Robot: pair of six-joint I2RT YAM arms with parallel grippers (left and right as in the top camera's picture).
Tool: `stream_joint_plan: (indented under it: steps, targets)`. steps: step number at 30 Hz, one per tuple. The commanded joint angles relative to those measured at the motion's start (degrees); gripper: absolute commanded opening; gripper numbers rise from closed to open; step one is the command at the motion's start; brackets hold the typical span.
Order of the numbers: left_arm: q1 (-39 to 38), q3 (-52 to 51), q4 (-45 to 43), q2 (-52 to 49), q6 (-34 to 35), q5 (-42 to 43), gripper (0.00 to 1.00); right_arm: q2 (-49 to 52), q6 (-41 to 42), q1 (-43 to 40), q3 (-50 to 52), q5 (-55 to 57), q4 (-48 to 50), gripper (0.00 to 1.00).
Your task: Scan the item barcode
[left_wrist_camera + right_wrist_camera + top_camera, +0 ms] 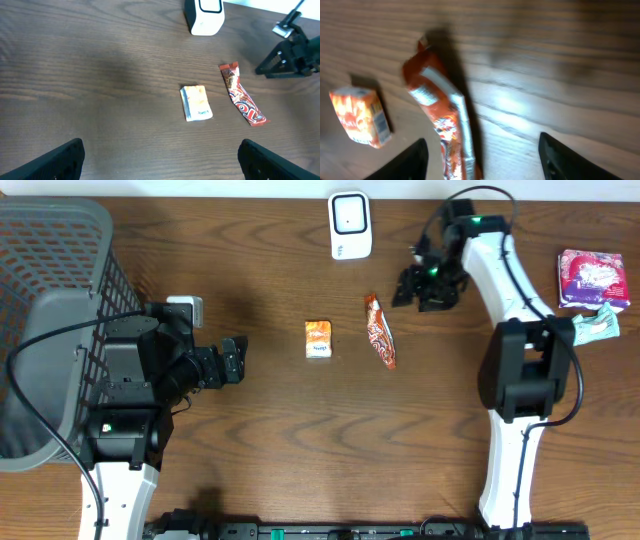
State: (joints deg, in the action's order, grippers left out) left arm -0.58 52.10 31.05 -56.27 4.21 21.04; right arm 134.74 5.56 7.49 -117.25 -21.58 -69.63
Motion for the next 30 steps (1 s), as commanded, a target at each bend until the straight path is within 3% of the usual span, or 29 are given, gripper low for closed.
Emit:
stream_joint_plan:
  steps: [1,9,17,19,21,23,24,27,28,30]
  targets:
    - [0.2,-0.3,-0.1,-0.2,-0.8,0.3,0.97,0.4,-2.0,3.5,0.3,2.3,0.4,0.68]
    - [0.2,-0.3,-0.1,-0.2,-0.8,0.3,0.97,0.4,0.9,9.7,2.4,14.3,5.0,0.84]
    - [0.2,-0.3,-0.1,-0.2,-0.8,0.3,0.97,0.4,1.7,13.0,7.8,17.0,10.5,0.83]
    - [0.2,-0.3,-0.1,-0.2,-0.8,0.3,0.97,0.4,1.7,13.2,9.5,17.0,12.0,0.77]
    - [0.2,-0.3,-0.1,-0.2,-0.8,0.3,0.97,0.4,1.7,13.2,11.2,17.0,13.4,0.65]
    - [0.2,-0.3,-0.1,-0.2,-0.8,0.3,0.97,0.4,1.7,13.2,12.2,17.0,13.9,0.45]
    - [0.2,-0.3,-0.1,-0.2,-0.8,0.3,0.97,0.4,1.7,13.2,12.2,17.0,13.9,0.29]
    - [0.2,-0.3,-0.1,-0.2,-0.8,0.3,0.97,0.4,1.7,13.2,12.2,17.0,14.1,0.07]
    - [0.2,-0.3,-0.1,-0.2,-0.8,0.3,0.97,0.4,1.7,13.2,11.9,17.0,14.1,0.02]
    - [0.2,-0.3,-0.1,-0.2,-0.8,0.3,0.97,0.4,1.7,13.1,11.4,17.0,13.9,0.01]
